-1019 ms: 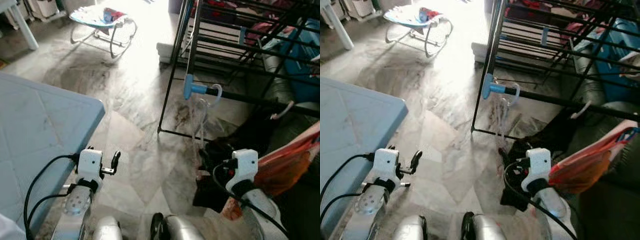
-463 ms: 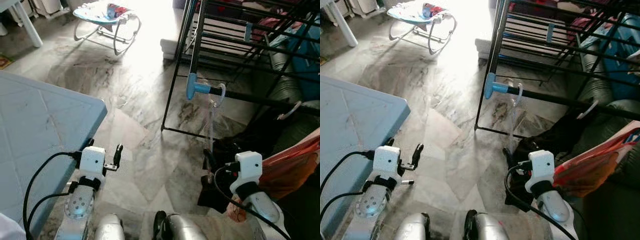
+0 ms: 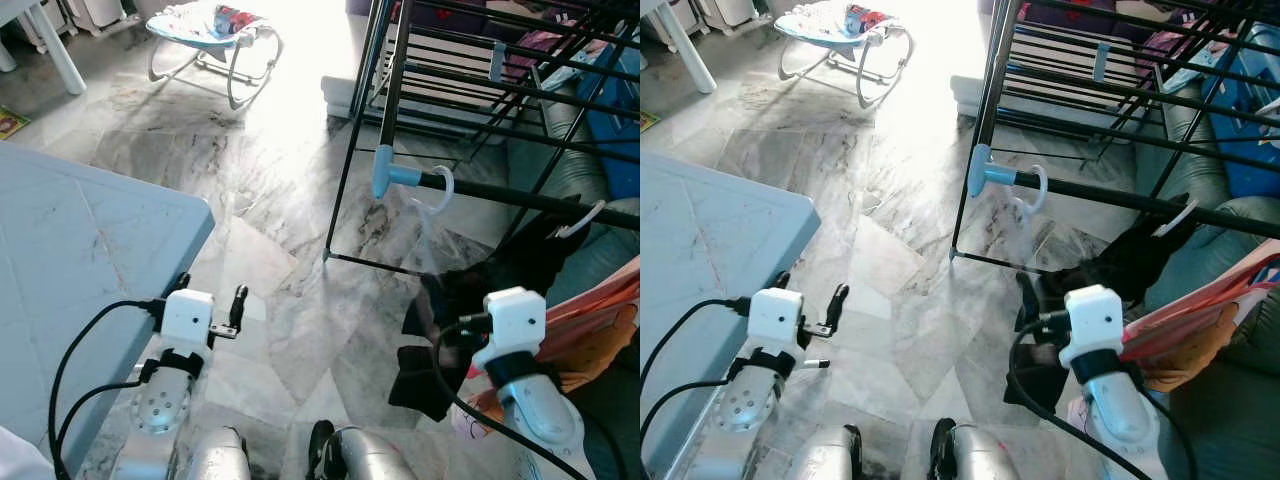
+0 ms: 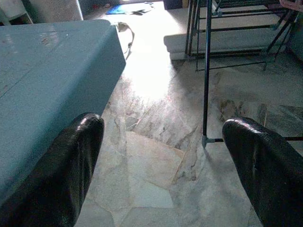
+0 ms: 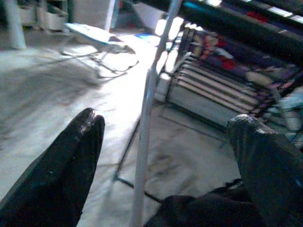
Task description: Hang hanger
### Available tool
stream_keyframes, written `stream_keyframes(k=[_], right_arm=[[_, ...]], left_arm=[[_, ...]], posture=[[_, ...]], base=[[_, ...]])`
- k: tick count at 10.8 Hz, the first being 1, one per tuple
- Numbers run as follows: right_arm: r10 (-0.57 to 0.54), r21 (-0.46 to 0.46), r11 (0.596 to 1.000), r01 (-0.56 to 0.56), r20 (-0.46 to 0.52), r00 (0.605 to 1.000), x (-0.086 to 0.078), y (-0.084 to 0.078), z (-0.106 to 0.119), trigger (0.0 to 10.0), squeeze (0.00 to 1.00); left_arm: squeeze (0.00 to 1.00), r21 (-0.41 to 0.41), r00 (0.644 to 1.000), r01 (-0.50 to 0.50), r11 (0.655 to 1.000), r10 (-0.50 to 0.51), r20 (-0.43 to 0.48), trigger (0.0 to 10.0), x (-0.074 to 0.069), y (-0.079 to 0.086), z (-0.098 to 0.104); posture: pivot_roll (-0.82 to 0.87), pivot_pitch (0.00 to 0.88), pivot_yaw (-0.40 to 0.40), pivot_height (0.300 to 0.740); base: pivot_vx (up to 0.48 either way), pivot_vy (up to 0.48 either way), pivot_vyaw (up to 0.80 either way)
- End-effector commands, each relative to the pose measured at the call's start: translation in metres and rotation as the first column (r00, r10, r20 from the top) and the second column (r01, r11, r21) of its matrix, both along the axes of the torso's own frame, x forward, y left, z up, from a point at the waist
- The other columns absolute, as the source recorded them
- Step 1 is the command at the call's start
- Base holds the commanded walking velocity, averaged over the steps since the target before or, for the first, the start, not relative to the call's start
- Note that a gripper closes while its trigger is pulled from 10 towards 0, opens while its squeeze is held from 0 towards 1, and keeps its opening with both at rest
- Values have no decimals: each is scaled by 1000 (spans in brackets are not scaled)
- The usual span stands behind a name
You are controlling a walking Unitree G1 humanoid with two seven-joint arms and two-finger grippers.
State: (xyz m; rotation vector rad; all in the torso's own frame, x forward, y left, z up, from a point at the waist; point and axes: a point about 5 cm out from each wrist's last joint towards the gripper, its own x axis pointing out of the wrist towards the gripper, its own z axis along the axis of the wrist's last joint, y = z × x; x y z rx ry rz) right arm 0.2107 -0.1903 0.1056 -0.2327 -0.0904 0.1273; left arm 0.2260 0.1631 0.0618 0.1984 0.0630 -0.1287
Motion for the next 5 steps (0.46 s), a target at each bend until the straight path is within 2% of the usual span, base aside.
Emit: stream_keyframes(k=[1, 3, 4, 5], right_arm=[[-49, -38, 998, 50, 29, 998, 0, -6, 6, 10000, 1000], [-241, -132, 961, 242, 27, 970, 6, -33, 6, 10000, 1000], [-336, -141, 932, 335, 16, 942, 8, -46, 4, 10000, 1000], [-359, -147, 923, 357, 11, 933, 7, -49, 2, 10000, 1000]], left_arm=[[0, 2, 1000, 8, 1000, -8, -1, 10000, 0, -3, 0], [0, 2, 1000, 20, 1000, -20, -7, 10000, 0, -4, -1], [0, -3, 999, 32, 999, -33, -12, 10000, 1, -5, -2], [0, -4, 999, 36, 999, -36, -12, 10000, 1, -5, -2]], posture=[[35, 172, -79, 740], [36, 171, -80, 740], [36, 170, -80, 740], [37, 169, -80, 740]], base=[[0, 0, 0], [0, 0, 0], [0, 0, 0], [0, 0, 0]])
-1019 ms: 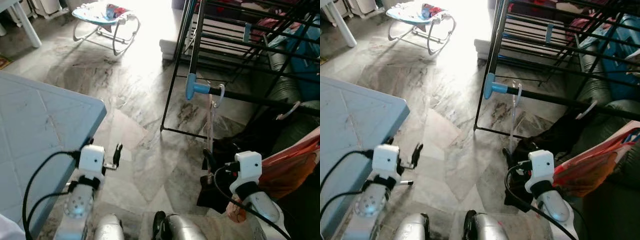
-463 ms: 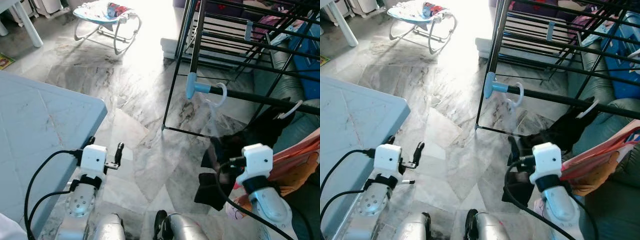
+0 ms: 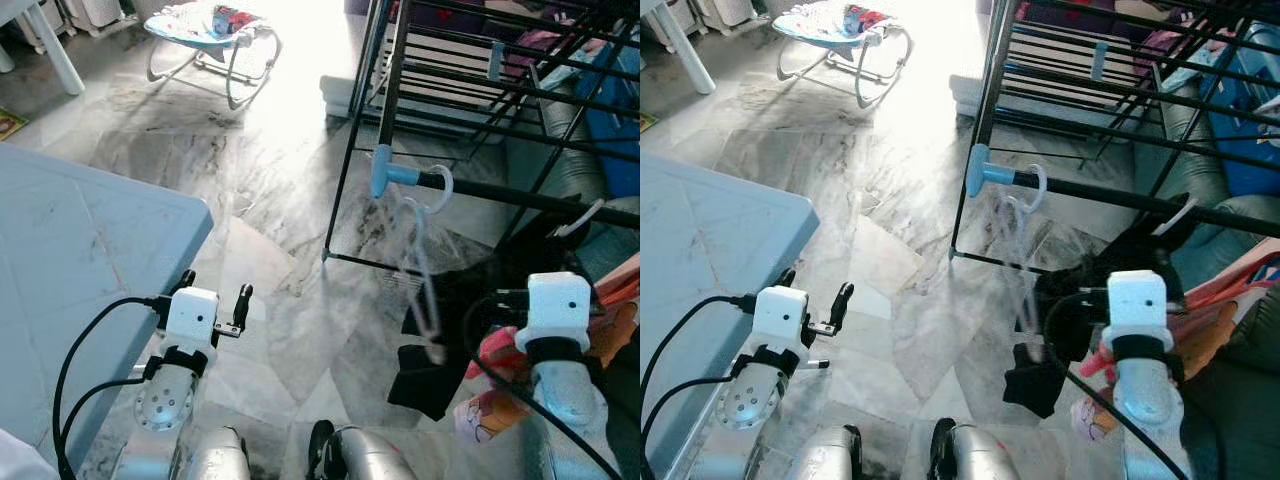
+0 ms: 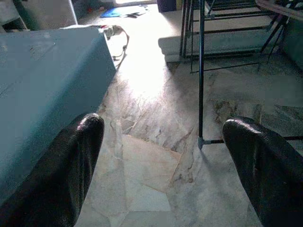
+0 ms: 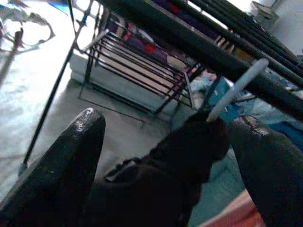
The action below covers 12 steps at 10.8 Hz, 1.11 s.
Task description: Hang hanger
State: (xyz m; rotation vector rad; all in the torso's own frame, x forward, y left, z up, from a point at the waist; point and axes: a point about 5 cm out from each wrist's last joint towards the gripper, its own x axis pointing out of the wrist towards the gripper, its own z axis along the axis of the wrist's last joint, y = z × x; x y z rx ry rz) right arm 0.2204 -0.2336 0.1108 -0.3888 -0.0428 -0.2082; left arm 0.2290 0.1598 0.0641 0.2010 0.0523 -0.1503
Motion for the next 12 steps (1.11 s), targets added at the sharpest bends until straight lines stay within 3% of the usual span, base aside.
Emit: stream_keyframes(k=[1, 2, 3, 6, 8, 12], right_arm=[[-40, -12, 999, 39, -36, 999, -3, -5, -6, 10000, 1000], [-95, 67, 993, 102, -111, 989, -1, -6, -21, 10000, 1000], [-113, 84, 988, 130, -185, 976, 5, -3, -35, 10000, 1000], [-171, 79, 976, 202, -288, 942, 7, -4, -59, 10000, 1000], [-166, 65, 981, 185, -229, 959, 17, -7, -50, 10000, 1000], [-164, 54, 982, 179, -208, 964, 6, -12, -51, 10000, 1000]], left_arm=[[0, -7, 1000, 21, 1000, -21, -22, 10000, -2, -3, -4], [0, -6, 999, 32, 999, -32, -27, 10000, -1, -4, -5], [0, -5, 998, 50, 999, -50, -38, 10000, -1, -6, -6], [0, 0, 996, 75, 997, -74, -52, 10000, -1, -8, -8], [0, -11, 991, 113, 994, -113, -66, 10000, -3, -11, -9], [0, -14, 990, 119, 993, -119, -69, 10000, -3, -14, -11]], posture=[[36, 170, -79, 740], [36, 170, -79, 740], [40, 168, -77, 740], [58, 169, -82, 740], [61, 164, -87, 740], [54, 157, -88, 740]], base=[[0, 0, 0], [0, 0, 0], [0, 0, 0], [0, 0, 0], [0, 0, 0], [-63, 0, 0]])
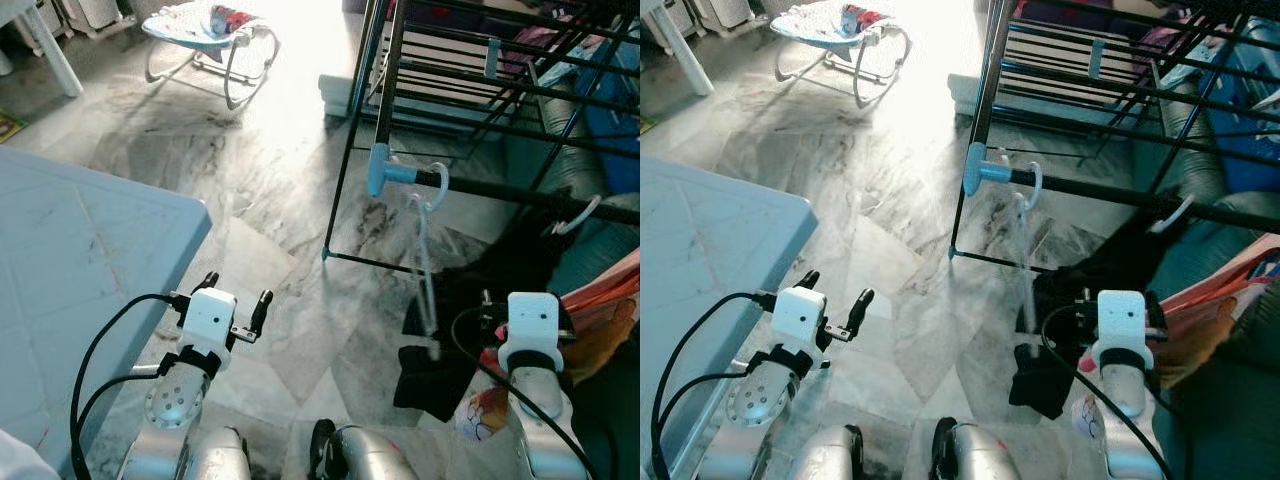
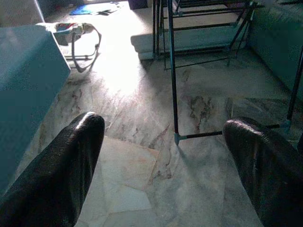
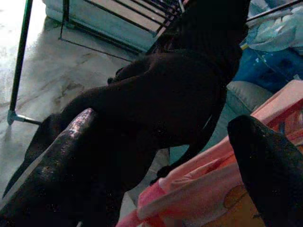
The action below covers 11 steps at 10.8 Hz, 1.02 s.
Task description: Hang hanger
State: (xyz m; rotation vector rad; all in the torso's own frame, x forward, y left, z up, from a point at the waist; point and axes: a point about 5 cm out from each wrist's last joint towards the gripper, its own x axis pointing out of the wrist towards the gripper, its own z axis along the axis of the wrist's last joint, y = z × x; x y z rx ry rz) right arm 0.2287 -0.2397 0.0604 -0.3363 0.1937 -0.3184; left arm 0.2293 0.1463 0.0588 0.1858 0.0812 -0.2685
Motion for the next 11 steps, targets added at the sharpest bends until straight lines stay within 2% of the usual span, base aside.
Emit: stream_keyframes(k=[1, 11], right_arm=[[-10, -8, 1000, 10, 11, 1000, -2, -3, 1, 10000, 1000], [13, 5, 1000, -13, 28, 1000, 1, 3, 1, 10000, 1000]], left_arm=[[0, 6, 1000, 4, 1000, -4, -26, 10000, -2, 0, -5], [0, 23, 1000, -18, 1000, 18, -22, 10000, -2, 5, -5]], posture=[[54, 154, -87, 740], [65, 154, -83, 740]], base=[[-382, 0, 0], [-409, 0, 0]])
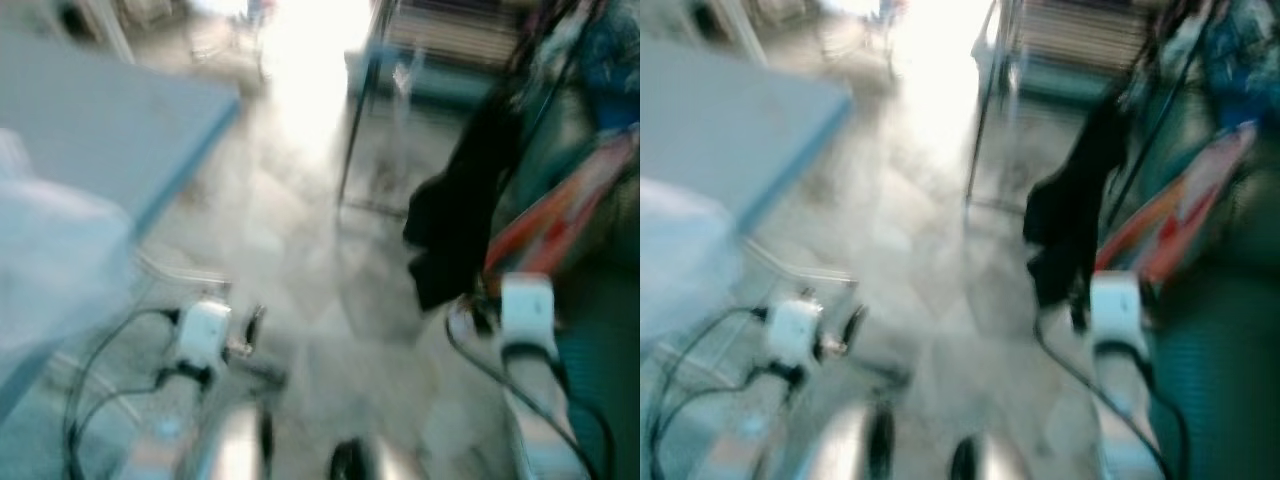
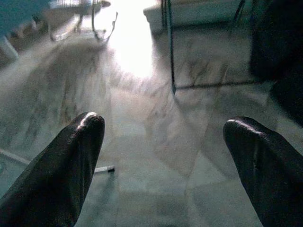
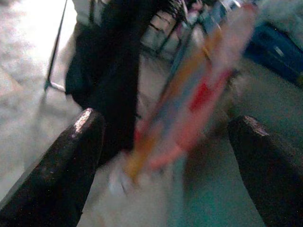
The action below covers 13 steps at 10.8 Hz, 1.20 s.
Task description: Hang hanger
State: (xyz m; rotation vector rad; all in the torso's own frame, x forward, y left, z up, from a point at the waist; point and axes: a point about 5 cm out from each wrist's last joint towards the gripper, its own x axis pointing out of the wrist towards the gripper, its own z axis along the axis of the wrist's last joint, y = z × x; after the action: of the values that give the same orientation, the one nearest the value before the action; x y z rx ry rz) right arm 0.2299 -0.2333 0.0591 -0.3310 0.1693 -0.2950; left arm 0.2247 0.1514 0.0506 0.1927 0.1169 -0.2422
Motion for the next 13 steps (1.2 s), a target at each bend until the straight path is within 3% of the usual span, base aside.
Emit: stream_keyframes(k=[1, 3, 4, 5, 6, 7, 9, 13], right_arm=[[-1, 11, 1000, 1, 10, 1000, 0, -1, 2, 10000, 1000], [37, 45, 998, -39, 52, 998, 4, 7, 7, 10000, 1000], [53, 70, 996, -58, 66, 996, 6, 10, 8, 10000, 800], [63, 81, 994, -69, 71, 995, 5, 11, 8, 10000, 259], [80, 102, 991, -88, 80, 994, 5, 14, 8, 10000, 43], [94, 102, 990, -103, 86, 992, 6, 16, 9, 10000, 8], [148, 60, 986, -155, 94, 984, 8, 20, 13, 10000, 51], [156, 97, 981, -166, 107, 982, 14, 27, 11, 10000, 35]], left_arm=[[0, 18, 1000, -6, 1000, 5, 22, 10000, 3, 1, 4], [0, 39, 997, -59, 998, 56, 57, 10000, 4, 6, 7], [0, 56, 988, -131, 990, 125, 94, 10000, 6, 15, 12], [0, 52, 976, -189, 981, 182, 118, 10000, 6, 22, 14], [0, 35, 961, -251, 967, 245, 128, 10000, 4, 28, 15], [0, 36, 962, -248, 968, 241, 131, 10000, 3, 28, 15], [0, 35, 962, -242, 970, 235, 136, 10000, 5, 25, 16], [0, 1, 953, -259, 966, 256, 160, 10000, 11, 17, 21]], posture=[[66, 154, -85, 740], [72, 153, -84, 740], [76, 155, -83, 740], [80, 155, -82, 740], [81, 156, -81, 740], [81, 156, -81, 740], [81, 157, -79, 740], [86, 162, -57, 740]], base=[[0, 0, 0], [0, 0, 0], [0, 0, 0], [0, 0, 0], [0, 0, 0], [0, 0, 0], [0, 0, 800], [0, 0, 800]])
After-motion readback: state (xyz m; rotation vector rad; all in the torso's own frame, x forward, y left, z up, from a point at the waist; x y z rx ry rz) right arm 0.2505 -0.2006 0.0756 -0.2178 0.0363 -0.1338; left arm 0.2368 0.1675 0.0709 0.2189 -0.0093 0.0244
